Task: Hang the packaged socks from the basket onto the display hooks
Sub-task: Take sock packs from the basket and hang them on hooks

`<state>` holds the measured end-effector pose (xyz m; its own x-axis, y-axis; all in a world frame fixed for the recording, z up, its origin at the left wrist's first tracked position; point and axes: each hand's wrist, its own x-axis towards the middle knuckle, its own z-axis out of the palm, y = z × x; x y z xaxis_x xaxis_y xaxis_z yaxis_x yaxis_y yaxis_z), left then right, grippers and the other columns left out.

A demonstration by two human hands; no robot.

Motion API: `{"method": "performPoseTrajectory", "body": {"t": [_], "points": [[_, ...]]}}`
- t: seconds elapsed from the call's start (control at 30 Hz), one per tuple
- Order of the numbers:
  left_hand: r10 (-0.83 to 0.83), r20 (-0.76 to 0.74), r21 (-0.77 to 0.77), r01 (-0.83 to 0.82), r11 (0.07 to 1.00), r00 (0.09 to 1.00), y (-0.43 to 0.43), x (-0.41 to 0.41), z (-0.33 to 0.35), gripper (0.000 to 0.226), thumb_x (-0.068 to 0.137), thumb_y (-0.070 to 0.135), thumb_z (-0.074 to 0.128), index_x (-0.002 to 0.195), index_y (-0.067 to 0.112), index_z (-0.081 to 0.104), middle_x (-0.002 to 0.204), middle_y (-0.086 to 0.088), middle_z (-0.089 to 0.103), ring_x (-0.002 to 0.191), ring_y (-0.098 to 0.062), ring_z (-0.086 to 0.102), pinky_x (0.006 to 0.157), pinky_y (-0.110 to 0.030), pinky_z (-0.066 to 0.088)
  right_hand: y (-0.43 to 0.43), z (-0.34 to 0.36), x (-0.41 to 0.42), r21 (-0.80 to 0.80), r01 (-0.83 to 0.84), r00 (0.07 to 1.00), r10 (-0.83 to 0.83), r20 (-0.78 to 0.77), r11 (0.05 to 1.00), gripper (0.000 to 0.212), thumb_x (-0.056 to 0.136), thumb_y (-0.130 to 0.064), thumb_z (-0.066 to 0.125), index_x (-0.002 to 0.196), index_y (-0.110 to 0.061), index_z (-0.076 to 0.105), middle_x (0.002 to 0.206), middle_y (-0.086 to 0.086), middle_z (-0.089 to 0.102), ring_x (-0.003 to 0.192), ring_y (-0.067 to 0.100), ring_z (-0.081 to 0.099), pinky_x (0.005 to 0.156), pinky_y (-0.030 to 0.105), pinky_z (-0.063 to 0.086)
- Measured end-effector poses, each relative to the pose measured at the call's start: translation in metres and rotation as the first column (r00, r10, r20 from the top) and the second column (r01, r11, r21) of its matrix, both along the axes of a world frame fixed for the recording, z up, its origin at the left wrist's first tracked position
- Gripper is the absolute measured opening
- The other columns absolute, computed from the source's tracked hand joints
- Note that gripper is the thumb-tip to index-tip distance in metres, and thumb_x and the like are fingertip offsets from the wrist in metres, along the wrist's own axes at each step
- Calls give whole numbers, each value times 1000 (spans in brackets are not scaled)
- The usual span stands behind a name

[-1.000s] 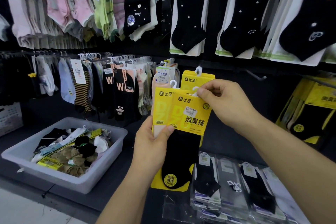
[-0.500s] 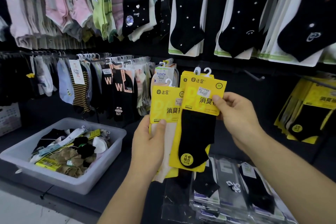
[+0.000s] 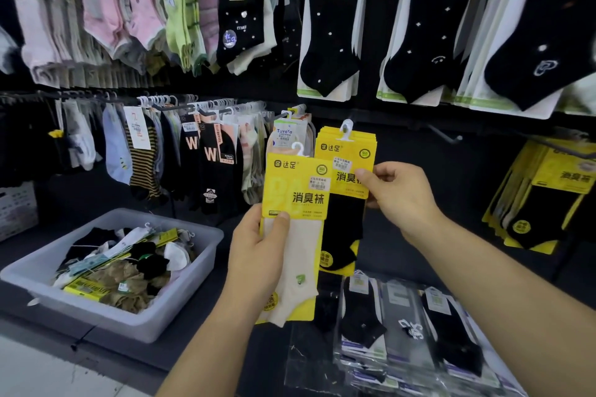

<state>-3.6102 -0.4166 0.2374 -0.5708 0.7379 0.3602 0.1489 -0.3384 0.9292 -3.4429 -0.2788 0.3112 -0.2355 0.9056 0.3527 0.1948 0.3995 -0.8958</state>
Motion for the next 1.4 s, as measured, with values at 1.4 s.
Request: {"method": "performPoseTrajectory", "body": {"t": [1.4], "points": [[-167,-99,-50,162,985,981,16,27,10,20,105,15,62,112,32,71,112,13,76,105,-7,71,92,-33,56,-35,54,23,270,-188,981,168,94,944,14,91,-13,73,87,-26,76,85,-2,75,83,15,73,78,32,62]]}}
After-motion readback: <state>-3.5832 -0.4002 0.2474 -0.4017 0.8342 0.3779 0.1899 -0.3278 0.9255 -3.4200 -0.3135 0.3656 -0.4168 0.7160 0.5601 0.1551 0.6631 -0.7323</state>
